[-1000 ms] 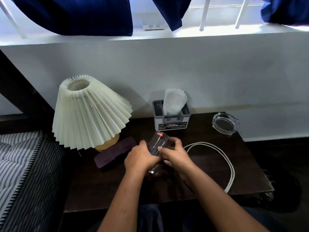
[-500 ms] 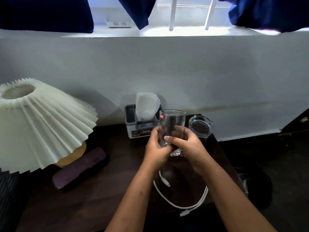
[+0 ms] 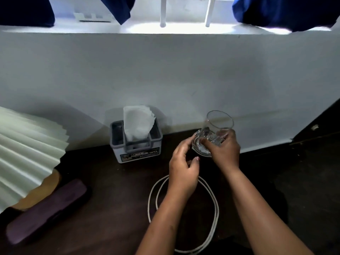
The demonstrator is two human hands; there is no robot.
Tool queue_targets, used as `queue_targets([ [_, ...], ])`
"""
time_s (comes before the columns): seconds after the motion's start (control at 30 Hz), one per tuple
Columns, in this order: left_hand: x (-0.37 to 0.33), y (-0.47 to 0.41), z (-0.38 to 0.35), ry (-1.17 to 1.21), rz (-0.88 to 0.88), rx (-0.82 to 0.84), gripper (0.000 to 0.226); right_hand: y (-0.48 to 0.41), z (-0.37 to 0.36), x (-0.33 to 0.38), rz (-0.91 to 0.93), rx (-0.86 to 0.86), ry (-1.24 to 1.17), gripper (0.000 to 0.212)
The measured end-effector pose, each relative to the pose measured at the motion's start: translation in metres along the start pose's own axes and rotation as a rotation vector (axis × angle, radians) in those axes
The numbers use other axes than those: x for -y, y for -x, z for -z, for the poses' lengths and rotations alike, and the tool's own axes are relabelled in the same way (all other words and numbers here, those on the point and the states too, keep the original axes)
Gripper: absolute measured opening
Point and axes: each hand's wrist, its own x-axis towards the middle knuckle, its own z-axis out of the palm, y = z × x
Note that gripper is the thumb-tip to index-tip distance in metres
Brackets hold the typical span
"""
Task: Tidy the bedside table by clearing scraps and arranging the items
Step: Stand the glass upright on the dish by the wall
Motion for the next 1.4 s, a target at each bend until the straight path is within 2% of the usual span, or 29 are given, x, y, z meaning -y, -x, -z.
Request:
queue_targets([
  [0.13,0.009,-0.006,0.006,-0.083,0.069,-0.046,0.047,-0.009,-0.012,-0.008,-0.045,-0.056,-0.047,0.053],
  [0.27,0.008,-0.004,0.004,-0.104,0.095,0.015,0.038,-0.01,-0.015,-0.011,-0.036,-0.059,-0.011,0.054],
  [0.57,0.015,-0.004,-0.002,-0.149,0.181,0.095,0.034,-0.009,-0.02,-0.012,-0.045,-0.043,0.037,0.056],
  [0.73,0.016,-0.005,-0.003,-0.155,0.204,0.103,0.033,-0.011,-0.018,-0.013,-0.057,-0.003,0.104,0.066],
  [0.87,0.018,-0.006,-0.003,-0.175,0.197,0.097,0.033,-0.011,-0.016,-0.02,-0.319,0.076,0.155,0.081],
  [0.97,0.019,-0.006,-0.004,-0.182,0.197,0.096,0.033,-0.009,-0.02,-0.023,-0.404,0.11,0.098,0.061],
  [1.13,0.019,-0.005,-0.005,-0.186,0.2,0.121,0.035,-0.011,-0.021,-0.022,-0.338,0.08,0.105,0.032],
  [1.27,0.019,-0.005,-0.004,-0.197,0.2,0.125,0.036,-0.011,-0.025,-0.023,-0.234,0.052,0.103,0.026],
  [1.4,0.018,-0.007,-0.001,-0.209,0.203,0.111,0.036,-0.014,-0.029,-0.022,-0.189,-0.031,0.063,0.031],
])
